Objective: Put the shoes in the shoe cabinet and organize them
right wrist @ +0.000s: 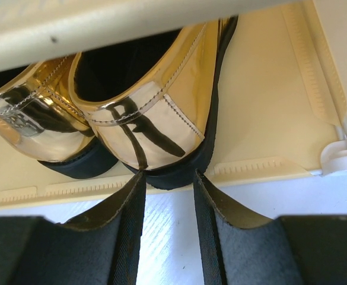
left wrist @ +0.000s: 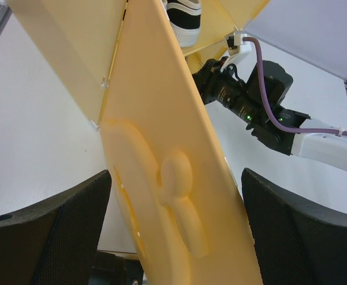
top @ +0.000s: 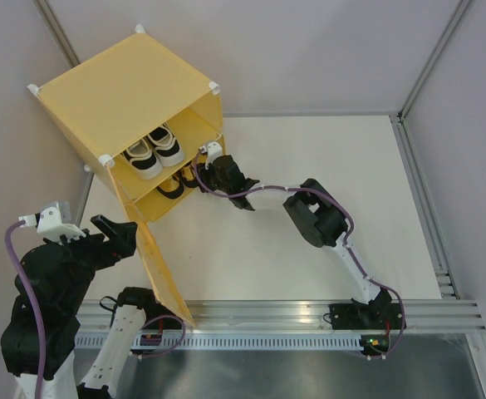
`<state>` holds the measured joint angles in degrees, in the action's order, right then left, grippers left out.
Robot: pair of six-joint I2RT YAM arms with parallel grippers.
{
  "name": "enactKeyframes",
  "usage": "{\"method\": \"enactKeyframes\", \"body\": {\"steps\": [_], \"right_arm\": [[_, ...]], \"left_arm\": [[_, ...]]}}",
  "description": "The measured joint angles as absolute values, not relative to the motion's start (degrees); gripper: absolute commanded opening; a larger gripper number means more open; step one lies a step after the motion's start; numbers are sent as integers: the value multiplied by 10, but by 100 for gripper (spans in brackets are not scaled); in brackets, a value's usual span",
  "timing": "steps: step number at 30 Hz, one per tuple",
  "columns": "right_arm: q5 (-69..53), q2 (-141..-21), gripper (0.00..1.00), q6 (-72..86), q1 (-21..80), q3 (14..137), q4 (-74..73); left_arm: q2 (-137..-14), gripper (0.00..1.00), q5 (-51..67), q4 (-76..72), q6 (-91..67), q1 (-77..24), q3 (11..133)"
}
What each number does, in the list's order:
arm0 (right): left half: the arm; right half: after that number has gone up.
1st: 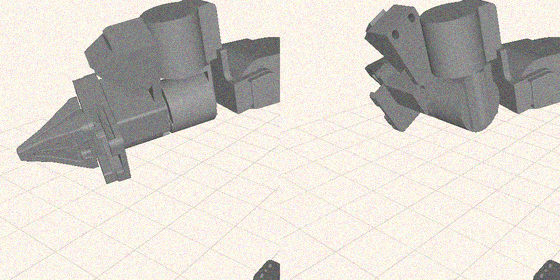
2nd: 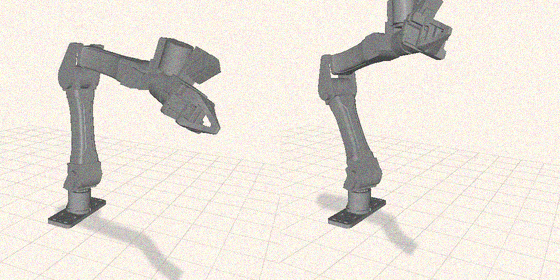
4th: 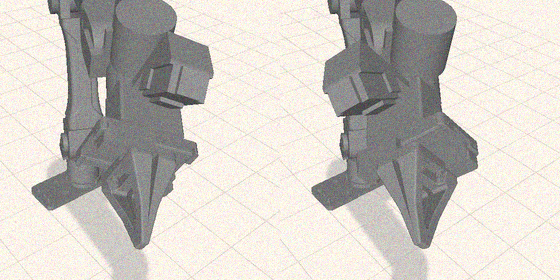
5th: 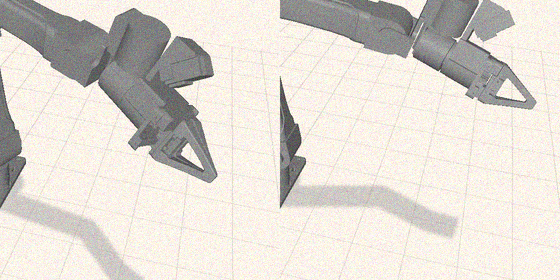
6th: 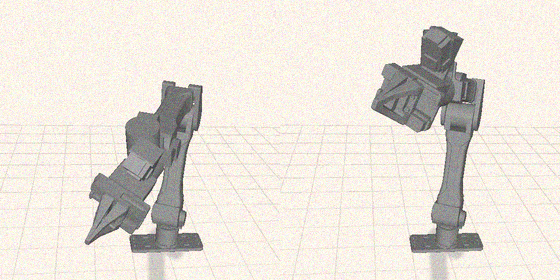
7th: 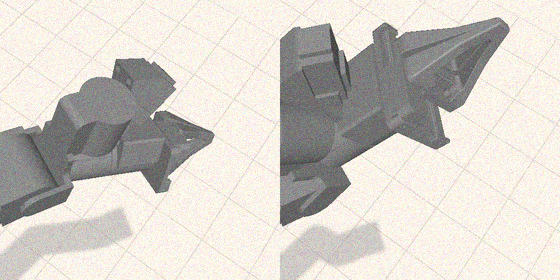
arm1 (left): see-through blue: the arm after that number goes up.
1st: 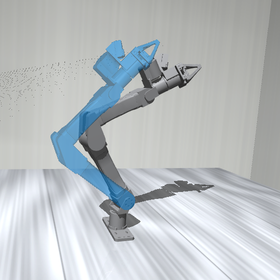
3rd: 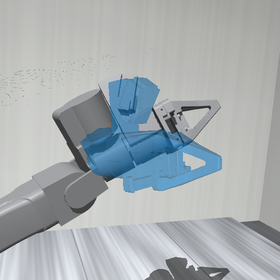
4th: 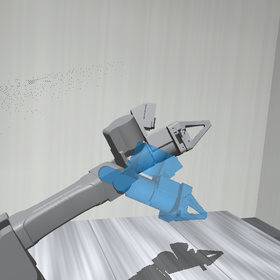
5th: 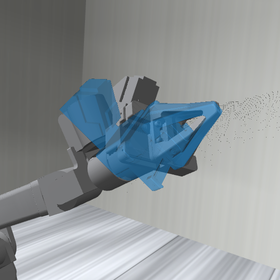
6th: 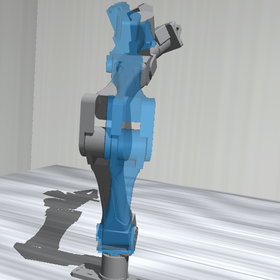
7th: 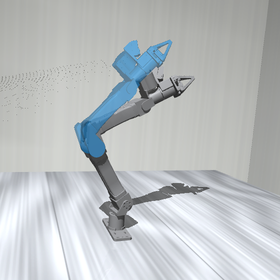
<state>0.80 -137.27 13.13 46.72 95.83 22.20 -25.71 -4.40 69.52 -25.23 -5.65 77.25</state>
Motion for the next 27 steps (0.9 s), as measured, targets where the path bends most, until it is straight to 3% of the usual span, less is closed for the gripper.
{"method": "enactKeyframes", "body": {"steps": [11, 17, 21, 27], "right_arm": [[7, -1379, 43, 142, 467, 966, 223], [6, -1379, 49, 144, 466, 966, 224], [6, -1366, 61, 143, 466, 935, 240], [-14, -1257, 78, 140, 466, 785, 254]], "left_arm": [[-257, 92, -44, 695, -252, -57, 773], [-258, 92, -44, 696, -252, -57, 773], [-263, 92, -44, 703, -252, -57, 781], [-271, 92, -44, 709, -252, -57, 796]]}}
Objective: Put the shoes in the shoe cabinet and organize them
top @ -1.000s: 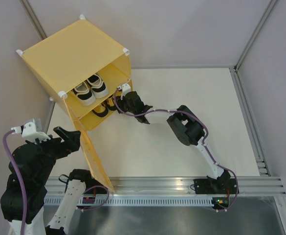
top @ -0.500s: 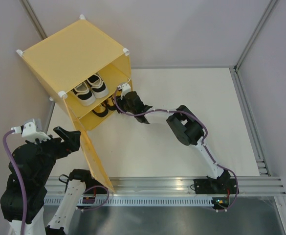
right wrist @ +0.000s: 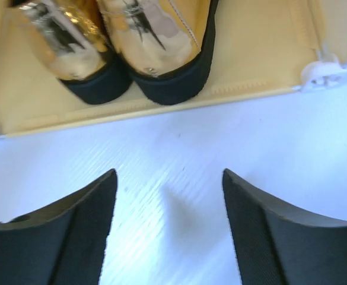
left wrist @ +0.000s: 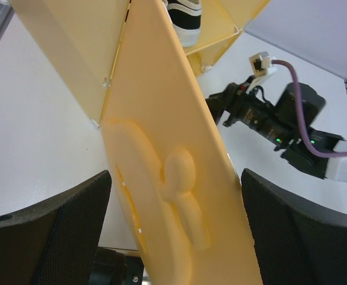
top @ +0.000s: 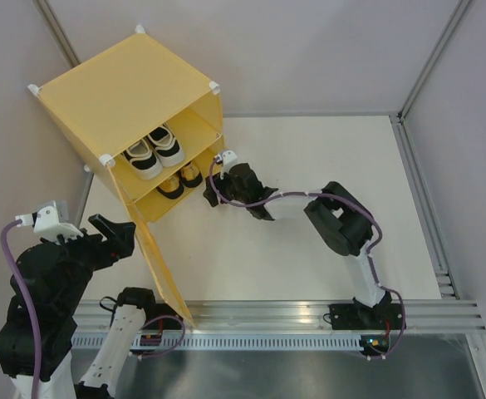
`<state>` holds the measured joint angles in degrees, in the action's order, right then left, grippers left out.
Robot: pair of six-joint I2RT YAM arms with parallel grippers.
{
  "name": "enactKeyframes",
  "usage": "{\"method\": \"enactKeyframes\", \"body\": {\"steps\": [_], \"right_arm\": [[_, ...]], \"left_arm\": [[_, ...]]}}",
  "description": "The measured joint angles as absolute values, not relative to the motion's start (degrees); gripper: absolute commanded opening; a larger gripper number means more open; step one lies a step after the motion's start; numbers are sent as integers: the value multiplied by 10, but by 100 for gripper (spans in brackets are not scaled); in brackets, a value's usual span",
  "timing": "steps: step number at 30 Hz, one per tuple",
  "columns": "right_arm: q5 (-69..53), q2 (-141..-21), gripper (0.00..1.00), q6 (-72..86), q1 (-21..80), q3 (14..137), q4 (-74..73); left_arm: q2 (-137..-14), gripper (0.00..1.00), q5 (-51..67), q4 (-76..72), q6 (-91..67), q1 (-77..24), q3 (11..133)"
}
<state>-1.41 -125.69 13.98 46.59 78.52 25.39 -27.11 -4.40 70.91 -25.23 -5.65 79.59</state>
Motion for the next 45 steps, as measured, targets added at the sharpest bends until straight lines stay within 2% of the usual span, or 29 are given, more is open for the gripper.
{"method": "enactKeyframes", "body": {"steps": [2, 3, 5, 14, 21, 33, 45], "right_arm": [[-16, -1195, 84, 139, 466, 732, 245], [-17, -1164, 91, 138, 466, 712, 242], [-14, -1101, 98, 135, 466, 684, 229], [39, -849, 98, 85, 465, 630, 115], [67, -710, 98, 67, 465, 561, 36], [75, -543, 98, 62, 465, 523, -83], [5, -479, 98, 69, 465, 500, -117]], "left_arm": [[-272, 92, -44, 712, -252, -57, 800], [-272, 92, -44, 712, -252, -57, 801], [-274, 92, -44, 714, -252, -57, 804], [-290, 92, -39, 715, -253, -57, 817], [-313, 92, 4, 688, -260, -57, 828], [-413, 92, 115, 572, -307, -56, 812], [-556, 92, 164, 389, -332, -56, 824]]}}
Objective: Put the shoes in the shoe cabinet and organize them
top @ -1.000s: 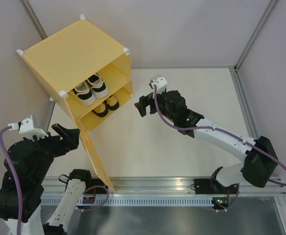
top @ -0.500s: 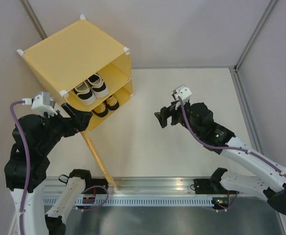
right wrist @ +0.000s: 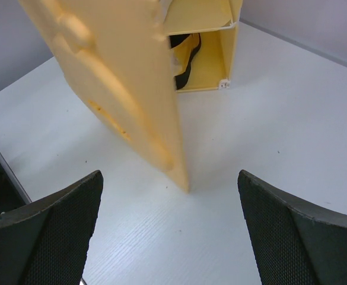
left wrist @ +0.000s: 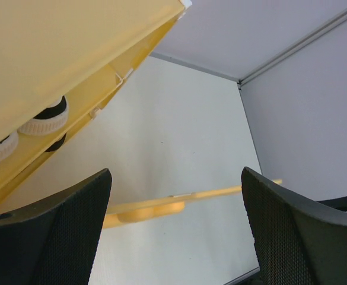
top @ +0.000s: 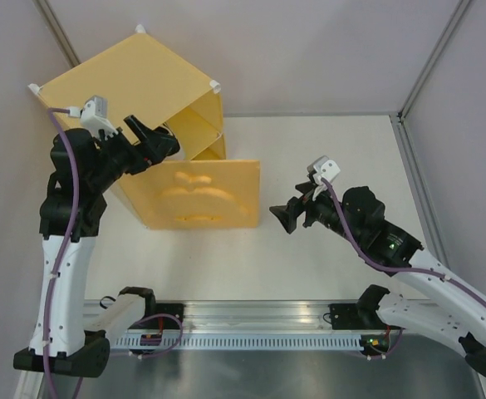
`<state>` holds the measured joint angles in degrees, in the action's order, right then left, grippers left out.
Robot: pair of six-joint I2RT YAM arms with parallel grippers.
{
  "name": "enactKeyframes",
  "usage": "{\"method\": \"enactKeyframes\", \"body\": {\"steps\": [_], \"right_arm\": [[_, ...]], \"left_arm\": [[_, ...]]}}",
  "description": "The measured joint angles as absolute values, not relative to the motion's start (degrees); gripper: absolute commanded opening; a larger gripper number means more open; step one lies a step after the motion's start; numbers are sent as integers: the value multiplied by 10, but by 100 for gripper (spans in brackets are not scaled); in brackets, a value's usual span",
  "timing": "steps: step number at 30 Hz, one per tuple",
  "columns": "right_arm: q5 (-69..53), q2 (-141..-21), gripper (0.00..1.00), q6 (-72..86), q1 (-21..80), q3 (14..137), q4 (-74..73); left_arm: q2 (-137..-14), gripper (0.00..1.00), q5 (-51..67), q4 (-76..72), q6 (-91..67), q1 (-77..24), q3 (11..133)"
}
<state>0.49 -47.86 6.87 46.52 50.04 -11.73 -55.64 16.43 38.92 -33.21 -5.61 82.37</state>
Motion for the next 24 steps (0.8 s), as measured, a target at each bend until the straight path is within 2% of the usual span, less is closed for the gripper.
{"method": "enactKeyframes", "body": {"steps": [8, 15, 19, 24], "right_arm": [[120, -387, 98, 79, 467, 475, -165], [221, -305, 98, 101, 467, 457, -224], [265, -280, 98, 109, 467, 456, -259], [296, -262, 98, 114, 467, 455, -288]], "left_arm": [[-532, 92, 218, 352, -285, -56, 845], [-458, 93, 358, 312, -249, -57, 738], [-500, 93, 358, 316, -240, -58, 671], [-584, 95, 291, 316, -230, -63, 648]]}}
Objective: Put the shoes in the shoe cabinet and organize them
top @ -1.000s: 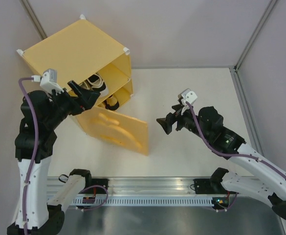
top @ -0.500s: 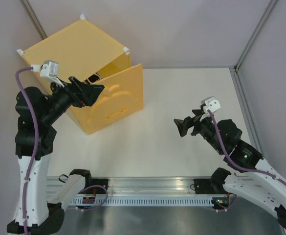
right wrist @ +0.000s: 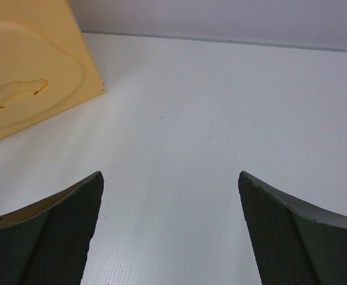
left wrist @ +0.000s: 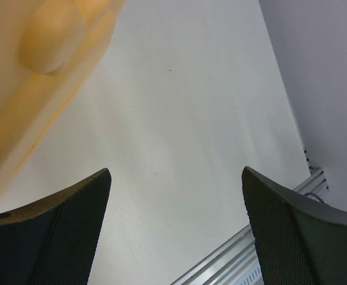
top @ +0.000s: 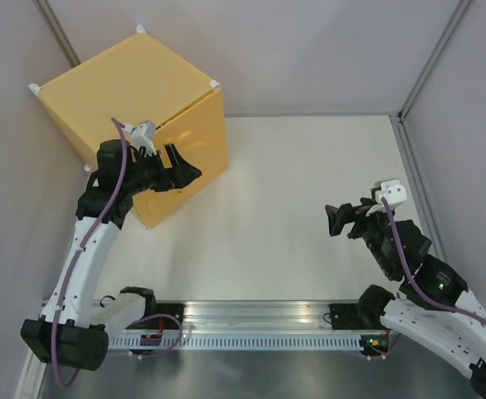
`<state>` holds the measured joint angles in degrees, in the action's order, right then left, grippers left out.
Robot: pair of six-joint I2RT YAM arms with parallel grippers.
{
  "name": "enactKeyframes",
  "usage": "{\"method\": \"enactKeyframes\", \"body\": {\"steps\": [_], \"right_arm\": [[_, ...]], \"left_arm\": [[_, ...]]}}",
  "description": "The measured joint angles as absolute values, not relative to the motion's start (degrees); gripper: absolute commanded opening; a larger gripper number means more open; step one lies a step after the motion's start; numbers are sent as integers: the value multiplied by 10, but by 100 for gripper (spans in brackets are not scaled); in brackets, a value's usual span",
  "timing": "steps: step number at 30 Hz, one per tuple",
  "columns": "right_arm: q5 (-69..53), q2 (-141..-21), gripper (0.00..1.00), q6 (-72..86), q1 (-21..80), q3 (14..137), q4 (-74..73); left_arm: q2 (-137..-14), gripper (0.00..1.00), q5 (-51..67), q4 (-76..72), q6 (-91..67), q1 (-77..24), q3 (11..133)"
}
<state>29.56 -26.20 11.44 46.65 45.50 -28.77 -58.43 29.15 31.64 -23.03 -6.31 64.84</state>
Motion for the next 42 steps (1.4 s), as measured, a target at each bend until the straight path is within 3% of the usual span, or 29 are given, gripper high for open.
{"method": "enactKeyframes", "body": {"steps": [9, 25, 32, 42], "right_arm": [[322, -248, 98, 118, 467, 453, -319], [351, -211, 98, 109, 467, 455, -324], [383, -183, 98, 95, 467, 488, -327], [438, -142, 98, 37, 467, 545, -317]], "left_arm": [[-634, 96, 168, 306, -225, -85, 643], [-597, 96, 162, 296, -232, -84, 617], [-500, 97, 114, 350, -232, -69, 657], [-245, 98, -9, 462, -231, -69, 753]]}}
